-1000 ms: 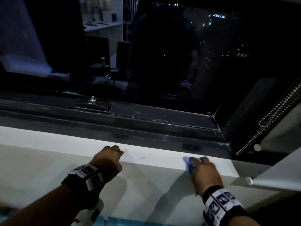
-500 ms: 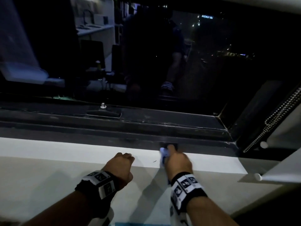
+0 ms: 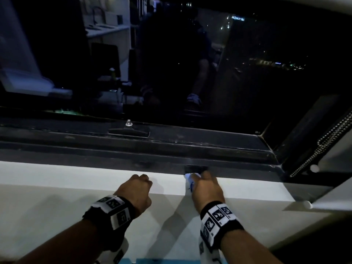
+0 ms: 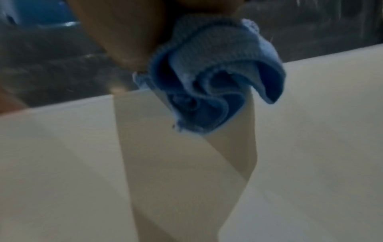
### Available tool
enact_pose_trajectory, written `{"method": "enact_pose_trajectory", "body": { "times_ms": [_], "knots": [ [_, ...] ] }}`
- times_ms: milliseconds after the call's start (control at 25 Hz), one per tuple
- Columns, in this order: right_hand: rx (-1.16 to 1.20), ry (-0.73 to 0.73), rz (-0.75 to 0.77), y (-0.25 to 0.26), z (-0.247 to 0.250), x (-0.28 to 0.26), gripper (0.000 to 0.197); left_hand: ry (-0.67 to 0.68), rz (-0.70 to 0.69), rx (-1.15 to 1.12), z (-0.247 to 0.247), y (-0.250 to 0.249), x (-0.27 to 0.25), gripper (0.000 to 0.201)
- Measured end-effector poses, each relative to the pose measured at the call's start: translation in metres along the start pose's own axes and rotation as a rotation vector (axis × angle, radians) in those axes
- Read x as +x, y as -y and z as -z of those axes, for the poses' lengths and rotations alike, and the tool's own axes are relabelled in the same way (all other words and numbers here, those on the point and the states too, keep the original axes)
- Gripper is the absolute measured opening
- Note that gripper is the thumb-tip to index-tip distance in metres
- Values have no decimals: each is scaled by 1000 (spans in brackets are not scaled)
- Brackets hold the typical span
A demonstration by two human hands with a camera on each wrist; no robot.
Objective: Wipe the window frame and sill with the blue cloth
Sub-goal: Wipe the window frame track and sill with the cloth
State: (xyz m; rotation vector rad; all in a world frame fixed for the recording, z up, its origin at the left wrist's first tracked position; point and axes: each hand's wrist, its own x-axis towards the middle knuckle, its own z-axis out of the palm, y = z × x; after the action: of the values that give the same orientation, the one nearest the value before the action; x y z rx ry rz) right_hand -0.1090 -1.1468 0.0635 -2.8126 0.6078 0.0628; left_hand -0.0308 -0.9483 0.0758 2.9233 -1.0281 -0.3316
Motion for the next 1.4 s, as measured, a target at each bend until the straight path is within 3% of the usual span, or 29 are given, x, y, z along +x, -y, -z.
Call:
{"method": "enact_pose_trajectory", "body": {
  "times_ms": [80, 160, 280, 480, 640, 840, 960, 1080, 1240, 1400],
  "knots": [
    [-18, 76, 124, 0, 7, -2, 32, 6, -22, 13, -2, 0, 0, 43],
    [-29, 139, 145, -5, 29, 5, 33, -1, -35, 27, -3, 3, 1, 44],
    [-100, 50, 79, 3, 27, 14, 31, 10, -34, 11, -4, 4, 0, 45],
    [-136, 18, 171, 29, -3, 3, 32, 19, -33, 22, -5, 6, 1, 48],
    [-83, 183, 324, 17, 18, -13, 26, 25, -32, 5, -4, 7, 0, 48],
    [-57, 49, 109, 21, 5, 7, 35, 31, -34, 10, -2, 5, -2, 47],
    [-27, 75, 246, 30, -16, -10, 43, 27, -33, -1, -2, 7, -2, 48],
    [-91, 172, 374, 25, 8, -14, 39, 31, -30, -7, -3, 7, -2, 49],
    [-26, 6, 253, 28, 9, -4, 27, 17, -33, 3, -4, 7, -1, 49],
    [7, 121, 444, 50, -5, -27, 30, 6, -42, -4, -4, 9, -2, 52]
  ]
}}
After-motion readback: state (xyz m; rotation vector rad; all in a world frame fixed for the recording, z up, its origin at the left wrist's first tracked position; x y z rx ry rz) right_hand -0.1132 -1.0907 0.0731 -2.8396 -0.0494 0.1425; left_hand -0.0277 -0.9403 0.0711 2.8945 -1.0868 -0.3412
